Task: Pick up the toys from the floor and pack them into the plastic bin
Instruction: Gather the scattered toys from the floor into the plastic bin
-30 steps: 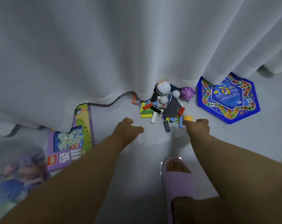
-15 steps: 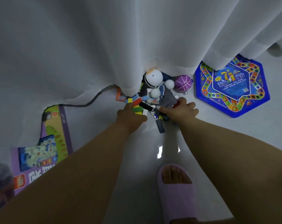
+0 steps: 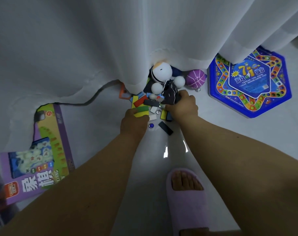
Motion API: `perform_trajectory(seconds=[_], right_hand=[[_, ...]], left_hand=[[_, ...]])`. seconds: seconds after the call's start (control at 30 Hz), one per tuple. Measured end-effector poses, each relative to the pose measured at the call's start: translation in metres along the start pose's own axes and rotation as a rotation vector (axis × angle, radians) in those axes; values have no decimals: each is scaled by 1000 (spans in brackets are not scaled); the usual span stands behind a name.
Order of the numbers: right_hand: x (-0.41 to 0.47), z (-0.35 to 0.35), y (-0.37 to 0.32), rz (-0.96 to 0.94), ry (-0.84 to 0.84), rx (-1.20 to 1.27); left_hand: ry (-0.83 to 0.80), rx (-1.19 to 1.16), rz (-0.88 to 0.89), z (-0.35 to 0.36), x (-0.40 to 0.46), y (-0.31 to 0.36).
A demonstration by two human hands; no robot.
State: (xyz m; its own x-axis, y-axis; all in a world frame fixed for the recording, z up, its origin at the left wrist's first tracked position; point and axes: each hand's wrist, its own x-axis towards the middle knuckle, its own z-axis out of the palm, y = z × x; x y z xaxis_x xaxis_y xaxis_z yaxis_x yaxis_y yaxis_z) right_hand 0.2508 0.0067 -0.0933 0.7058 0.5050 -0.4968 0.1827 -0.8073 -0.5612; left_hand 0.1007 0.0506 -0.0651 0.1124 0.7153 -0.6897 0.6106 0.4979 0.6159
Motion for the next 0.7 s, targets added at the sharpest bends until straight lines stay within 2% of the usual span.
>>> perform_trajectory(seconds=[0.13, 0.27, 0.43, 0.6, 0.67, 0.7], right_hand=[[3, 0, 0, 13, 1, 179], [3, -1, 3, 73, -30, 359], [-5, -9, 2, 176, -104, 581], [-14, -15, 4, 241, -139, 673], [-17, -18, 3, 244, -156, 699], [-19, -20, 2, 250, -161, 720]], left_hand=[[37, -78, -83, 11, -15, -12], [-51, 142, -76, 22, -30, -29], [-37, 310, 44, 25, -28, -36], [14, 506, 196, 19, -19, -39], [-9, 469, 183, 19, -15, -41], [-13, 370, 137, 18, -14, -42]])
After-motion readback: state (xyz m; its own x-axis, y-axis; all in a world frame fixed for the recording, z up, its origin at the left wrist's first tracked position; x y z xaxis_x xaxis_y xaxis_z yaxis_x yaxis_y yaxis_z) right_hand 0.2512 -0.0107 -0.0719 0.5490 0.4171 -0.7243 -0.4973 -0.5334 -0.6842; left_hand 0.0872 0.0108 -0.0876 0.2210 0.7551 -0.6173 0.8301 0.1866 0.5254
